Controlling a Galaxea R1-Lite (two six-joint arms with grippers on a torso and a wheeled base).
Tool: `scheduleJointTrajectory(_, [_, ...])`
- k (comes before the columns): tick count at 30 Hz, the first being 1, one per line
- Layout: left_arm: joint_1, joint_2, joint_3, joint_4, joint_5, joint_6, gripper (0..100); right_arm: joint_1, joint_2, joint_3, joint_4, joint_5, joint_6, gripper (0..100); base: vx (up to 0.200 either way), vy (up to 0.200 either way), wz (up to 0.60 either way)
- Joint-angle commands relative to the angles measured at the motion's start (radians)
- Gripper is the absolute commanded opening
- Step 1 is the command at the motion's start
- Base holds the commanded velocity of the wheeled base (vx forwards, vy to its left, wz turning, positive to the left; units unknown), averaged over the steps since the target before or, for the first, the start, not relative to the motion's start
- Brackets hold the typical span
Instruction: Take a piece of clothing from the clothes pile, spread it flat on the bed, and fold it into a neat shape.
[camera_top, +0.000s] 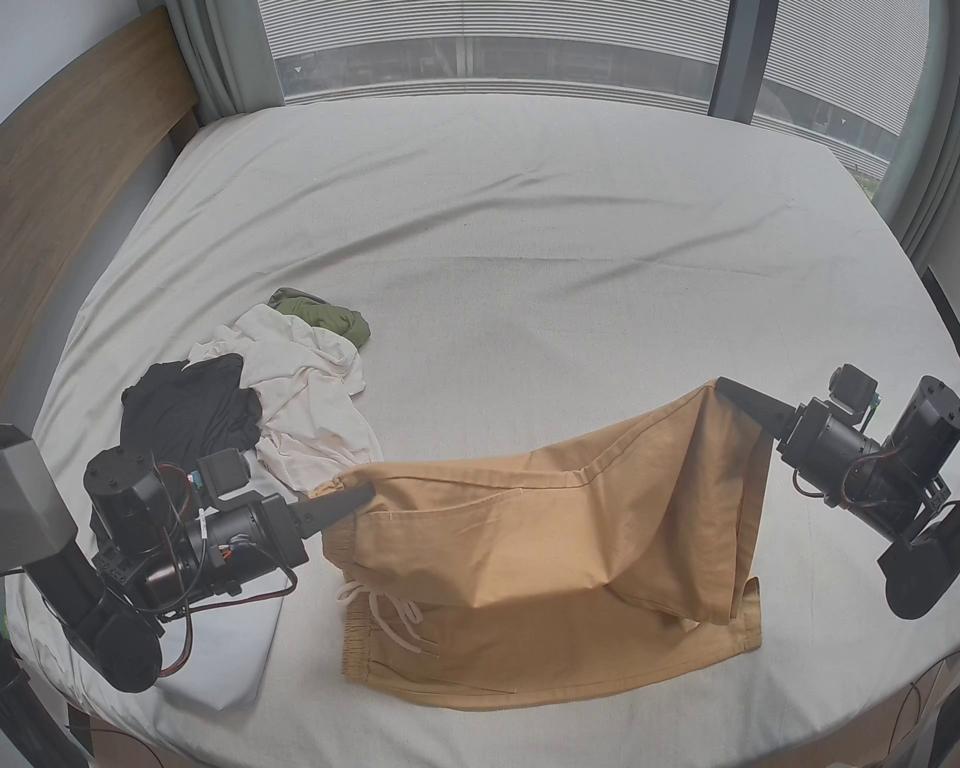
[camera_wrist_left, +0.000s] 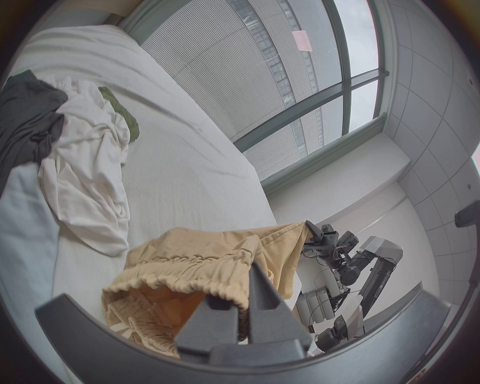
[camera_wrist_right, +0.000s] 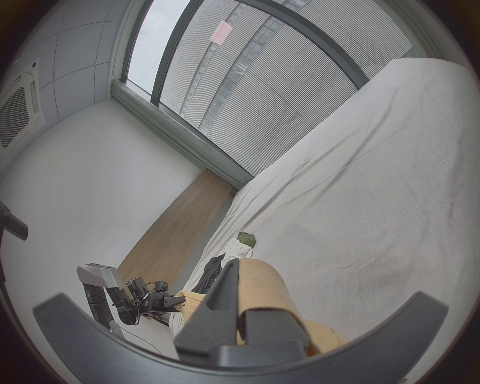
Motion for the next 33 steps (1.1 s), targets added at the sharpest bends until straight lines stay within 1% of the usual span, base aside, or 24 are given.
scheduleJointTrajectory(1, [0.014, -0.024, -0.01, -0.004, -0.001, -0.001, 0, -0.012, -0.007, -0.009, 0.0, 0.0, 0.0, 0, 0.0, 0.0, 0.0])
scheduleJointTrajectory(13, [0.043, -0.038, -0.042, -0.004, -0.001, 0.002, 0, -0.046, -0.023, -0.026, 0.0, 0.002, 0.002, 0, 0.0, 0.0, 0.0])
scheduleJointTrajectory(18, [0.063, -0.038, -0.054, -0.004, -0.001, 0.002, 0, -0.07, -0.03, -0.027, 0.0, 0.023, 0.005, 0, 0.0, 0.0, 0.0])
scheduleJointTrajectory(23, [0.084, -0.041, -0.056, -0.004, -0.002, 0.001, 0, -0.081, -0.032, -0.03, 0.0, 0.026, 0.006, 0, 0.0, 0.0, 0.0])
scheduleJointTrajectory(33, [0.086, -0.051, -0.059, -0.004, -0.002, 0.001, 0, -0.119, -0.032, -0.049, 0.0, 0.028, 0.006, 0, 0.0, 0.0, 0.0])
